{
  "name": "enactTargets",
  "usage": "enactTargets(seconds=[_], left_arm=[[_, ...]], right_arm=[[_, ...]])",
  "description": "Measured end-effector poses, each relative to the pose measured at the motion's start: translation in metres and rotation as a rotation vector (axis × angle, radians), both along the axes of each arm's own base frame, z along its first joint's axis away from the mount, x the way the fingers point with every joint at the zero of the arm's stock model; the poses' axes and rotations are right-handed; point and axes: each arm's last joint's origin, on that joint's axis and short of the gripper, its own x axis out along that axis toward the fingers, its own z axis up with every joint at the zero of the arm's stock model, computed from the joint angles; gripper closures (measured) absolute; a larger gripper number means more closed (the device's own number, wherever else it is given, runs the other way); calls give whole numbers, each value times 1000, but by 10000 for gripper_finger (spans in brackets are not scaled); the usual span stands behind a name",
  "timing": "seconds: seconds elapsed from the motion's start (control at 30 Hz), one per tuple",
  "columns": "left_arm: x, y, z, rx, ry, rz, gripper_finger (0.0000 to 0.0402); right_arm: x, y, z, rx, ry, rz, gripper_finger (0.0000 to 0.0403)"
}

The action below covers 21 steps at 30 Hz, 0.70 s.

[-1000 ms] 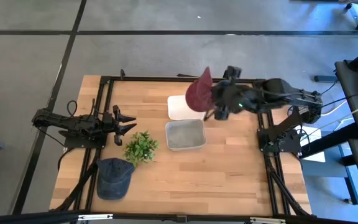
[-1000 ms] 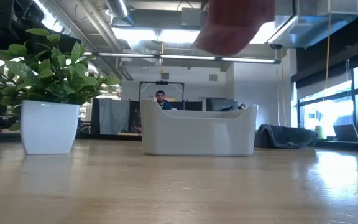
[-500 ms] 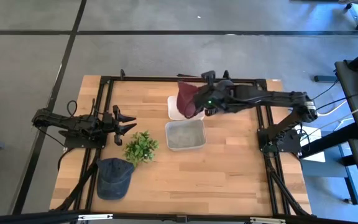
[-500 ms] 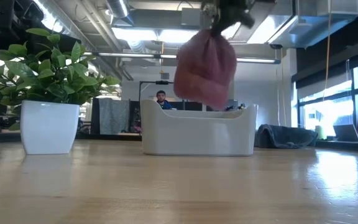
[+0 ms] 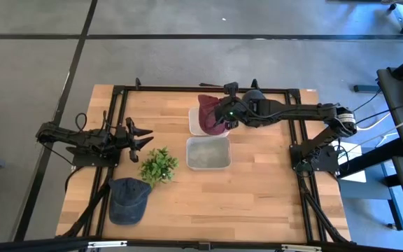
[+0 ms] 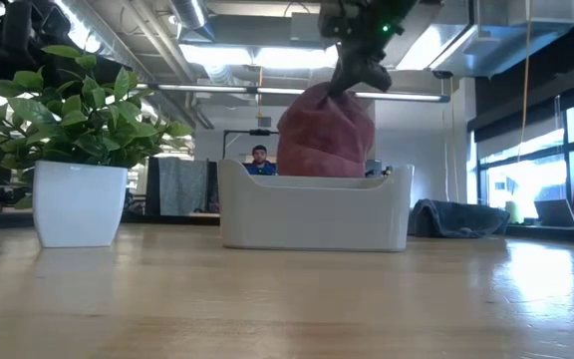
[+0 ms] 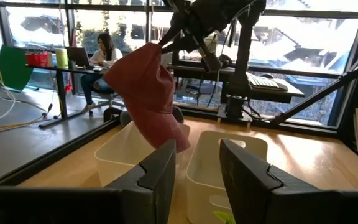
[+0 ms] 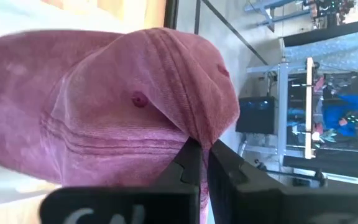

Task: Pick & Place hat
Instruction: Put the red cap into the white bin

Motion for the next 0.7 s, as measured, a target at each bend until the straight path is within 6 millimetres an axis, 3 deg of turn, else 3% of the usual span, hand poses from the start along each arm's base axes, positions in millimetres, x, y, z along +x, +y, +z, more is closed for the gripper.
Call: enactTargets(seconds=[0.4,0.7], left_arm=[[0,1,0,10,4,25,280],[0,1,0,18,6,26,280]], right_arm=[[2,-9,1,111,-84,29,392],[8,-23,-7,81,-103,-49,392]])
